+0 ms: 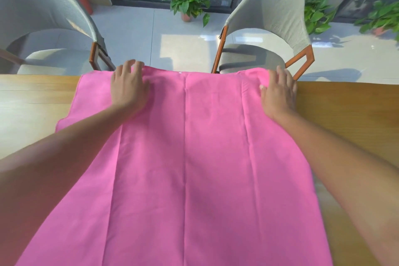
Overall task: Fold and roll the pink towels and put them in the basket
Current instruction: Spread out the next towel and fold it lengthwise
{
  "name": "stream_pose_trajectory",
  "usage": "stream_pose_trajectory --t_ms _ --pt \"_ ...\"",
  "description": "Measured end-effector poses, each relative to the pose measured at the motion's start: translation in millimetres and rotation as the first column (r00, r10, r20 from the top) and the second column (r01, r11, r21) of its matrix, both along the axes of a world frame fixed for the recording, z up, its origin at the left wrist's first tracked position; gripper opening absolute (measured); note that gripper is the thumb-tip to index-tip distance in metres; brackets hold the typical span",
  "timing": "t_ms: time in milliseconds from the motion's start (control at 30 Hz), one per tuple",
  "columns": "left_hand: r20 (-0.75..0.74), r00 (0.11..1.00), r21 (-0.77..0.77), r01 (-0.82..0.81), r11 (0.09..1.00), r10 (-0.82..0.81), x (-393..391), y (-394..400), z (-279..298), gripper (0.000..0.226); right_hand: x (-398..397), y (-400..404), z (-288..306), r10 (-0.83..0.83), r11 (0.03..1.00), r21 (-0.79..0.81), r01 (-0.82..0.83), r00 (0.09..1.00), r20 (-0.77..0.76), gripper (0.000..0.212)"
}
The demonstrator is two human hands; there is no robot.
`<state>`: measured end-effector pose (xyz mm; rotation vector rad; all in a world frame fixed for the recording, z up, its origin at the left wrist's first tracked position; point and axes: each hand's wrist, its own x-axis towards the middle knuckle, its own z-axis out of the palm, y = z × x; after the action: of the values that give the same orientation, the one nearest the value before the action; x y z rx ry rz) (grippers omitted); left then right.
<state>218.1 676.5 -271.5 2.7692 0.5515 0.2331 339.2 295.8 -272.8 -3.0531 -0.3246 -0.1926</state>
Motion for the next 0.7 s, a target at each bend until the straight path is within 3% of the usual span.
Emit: stream_pose_trajectory --t_ms 133,333,700 --pt "0.020 0.992 0.054 0.127 0.990 -0.128 -67.9 -27.7 6.5 0.057 -61.8 -25.9 -2.2 0.021 1.000 -0.006 -0.022 0.991 -0.129 0.060" --pt "-0.128 0.991 0.009 0.049 0.999 -0.048 -192.0 -91.1 3.9 0.058 -158.9 -71.2 -3.9 -0.024 0.999 0.014 0.032 0.926 -0.377 0.065" --pt "-0.373 0.925 -0.067 -0.109 0.992 0.077 -388.5 -204.8 7.5 0.063 -336.5 -126.0 -3.1 0.037 0.999 -0.003 -0.043 0.897 -0.441 0.069"
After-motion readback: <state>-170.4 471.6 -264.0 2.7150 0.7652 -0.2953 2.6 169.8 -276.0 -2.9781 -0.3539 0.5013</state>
